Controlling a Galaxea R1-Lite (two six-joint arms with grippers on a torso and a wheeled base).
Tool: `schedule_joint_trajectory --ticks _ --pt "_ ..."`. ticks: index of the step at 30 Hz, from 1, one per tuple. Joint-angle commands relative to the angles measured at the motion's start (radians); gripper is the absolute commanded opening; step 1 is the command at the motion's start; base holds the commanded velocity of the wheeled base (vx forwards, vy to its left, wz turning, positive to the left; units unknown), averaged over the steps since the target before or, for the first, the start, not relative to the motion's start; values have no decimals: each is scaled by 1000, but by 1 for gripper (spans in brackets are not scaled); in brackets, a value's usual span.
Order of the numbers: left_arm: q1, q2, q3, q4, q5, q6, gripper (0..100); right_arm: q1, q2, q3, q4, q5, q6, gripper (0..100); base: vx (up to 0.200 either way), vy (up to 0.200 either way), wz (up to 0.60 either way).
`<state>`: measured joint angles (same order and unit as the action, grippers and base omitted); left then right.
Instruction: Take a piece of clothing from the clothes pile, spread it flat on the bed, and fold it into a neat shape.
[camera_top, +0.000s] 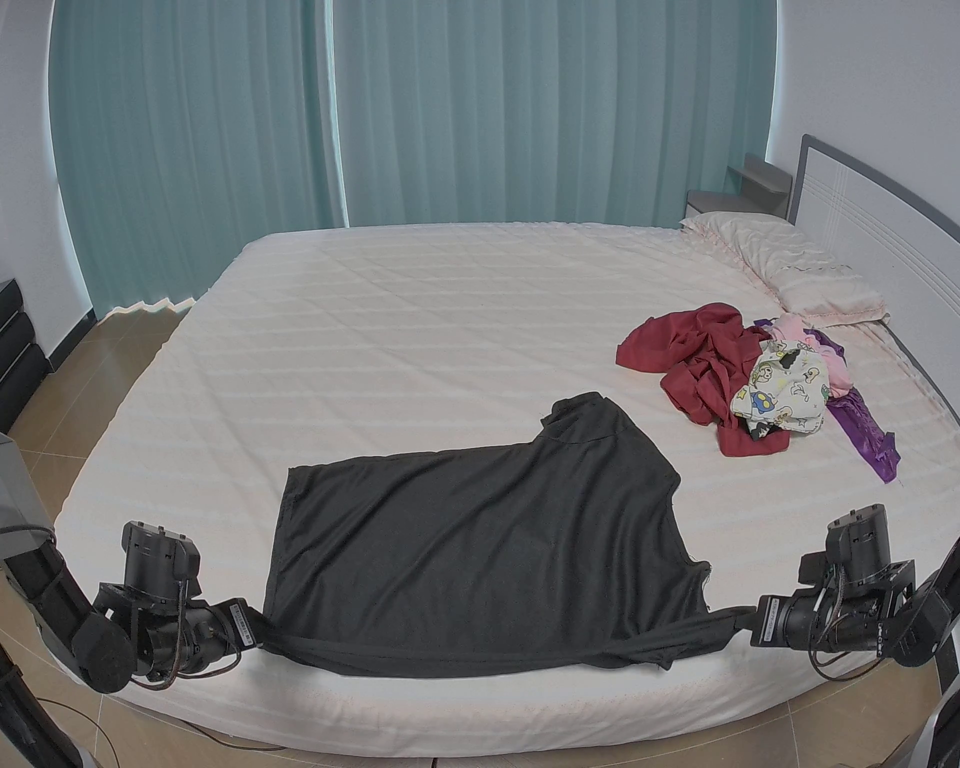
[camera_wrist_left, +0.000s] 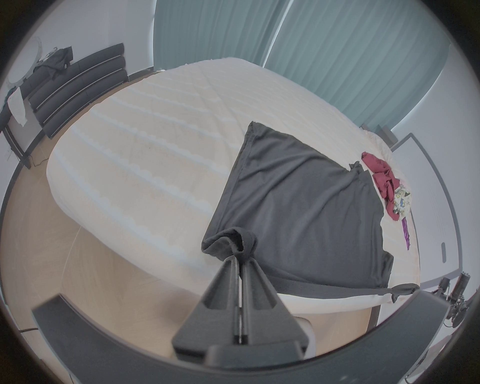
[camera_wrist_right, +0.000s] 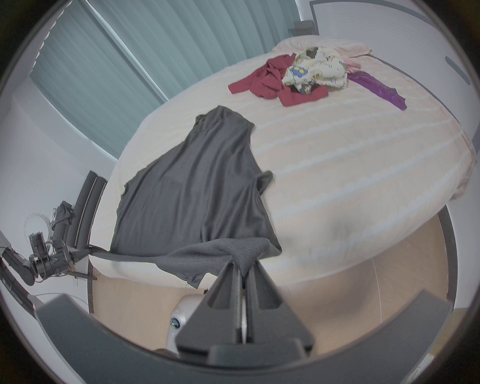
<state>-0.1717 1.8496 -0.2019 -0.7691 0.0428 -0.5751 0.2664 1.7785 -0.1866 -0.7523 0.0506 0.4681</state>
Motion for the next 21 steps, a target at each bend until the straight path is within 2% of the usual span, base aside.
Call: schedule_joint_trajectory --ticks 1,7,15,21 --pt "8 7 -39 -4 -1 -3 0 -12 15 -48 -1 0 0 0 0 0 0" --pt "9 43 -113 2 6 -12 0 -12 48 -129 10 -6 -2 0 0 0 0" --pt "40 145 -188 -1 14 -12 0 -10 150 -249 16 -75 -12 0 0 0 0" --pt "69 191 -251 1 14 -19 0 -10 208 -381 93 -81 -12 0 0 0 0"
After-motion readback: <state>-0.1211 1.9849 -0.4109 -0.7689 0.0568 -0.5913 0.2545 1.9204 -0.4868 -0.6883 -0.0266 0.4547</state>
